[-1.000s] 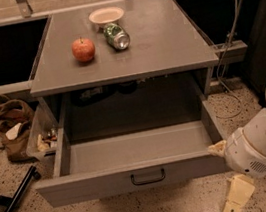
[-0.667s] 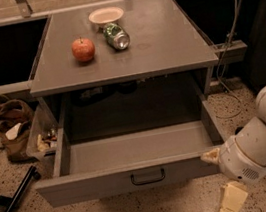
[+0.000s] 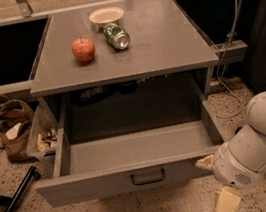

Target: Close top drawer

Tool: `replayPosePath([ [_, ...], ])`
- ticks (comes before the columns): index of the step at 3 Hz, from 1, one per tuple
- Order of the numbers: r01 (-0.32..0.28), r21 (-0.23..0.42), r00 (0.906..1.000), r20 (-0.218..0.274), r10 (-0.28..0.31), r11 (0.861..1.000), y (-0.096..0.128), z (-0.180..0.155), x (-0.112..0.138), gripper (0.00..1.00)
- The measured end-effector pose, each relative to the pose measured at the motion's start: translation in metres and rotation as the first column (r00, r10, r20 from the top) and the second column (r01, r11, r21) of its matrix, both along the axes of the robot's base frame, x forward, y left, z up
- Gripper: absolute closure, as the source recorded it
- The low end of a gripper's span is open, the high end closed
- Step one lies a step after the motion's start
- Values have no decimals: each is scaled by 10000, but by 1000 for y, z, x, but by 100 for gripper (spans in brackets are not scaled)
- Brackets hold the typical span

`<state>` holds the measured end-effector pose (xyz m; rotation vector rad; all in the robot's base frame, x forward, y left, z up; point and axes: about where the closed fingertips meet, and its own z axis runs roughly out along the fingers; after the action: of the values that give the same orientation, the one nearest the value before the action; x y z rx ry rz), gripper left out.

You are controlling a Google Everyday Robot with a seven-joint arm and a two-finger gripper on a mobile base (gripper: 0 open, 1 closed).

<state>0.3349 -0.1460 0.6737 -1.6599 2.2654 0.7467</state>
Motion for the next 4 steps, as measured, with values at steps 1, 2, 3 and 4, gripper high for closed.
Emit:
replayPosePath([
  [1,18,62,10000,42,-18,10000,3,-9,16,0],
  [2,-57,-2,10000,33,57,10000,6,-20,42,0],
  [3,-207,-293,9996,-194,201,9994,10,-39,83,0],
  [4,-343,61,9972,-668,347,9994,12,-59,116,0],
])
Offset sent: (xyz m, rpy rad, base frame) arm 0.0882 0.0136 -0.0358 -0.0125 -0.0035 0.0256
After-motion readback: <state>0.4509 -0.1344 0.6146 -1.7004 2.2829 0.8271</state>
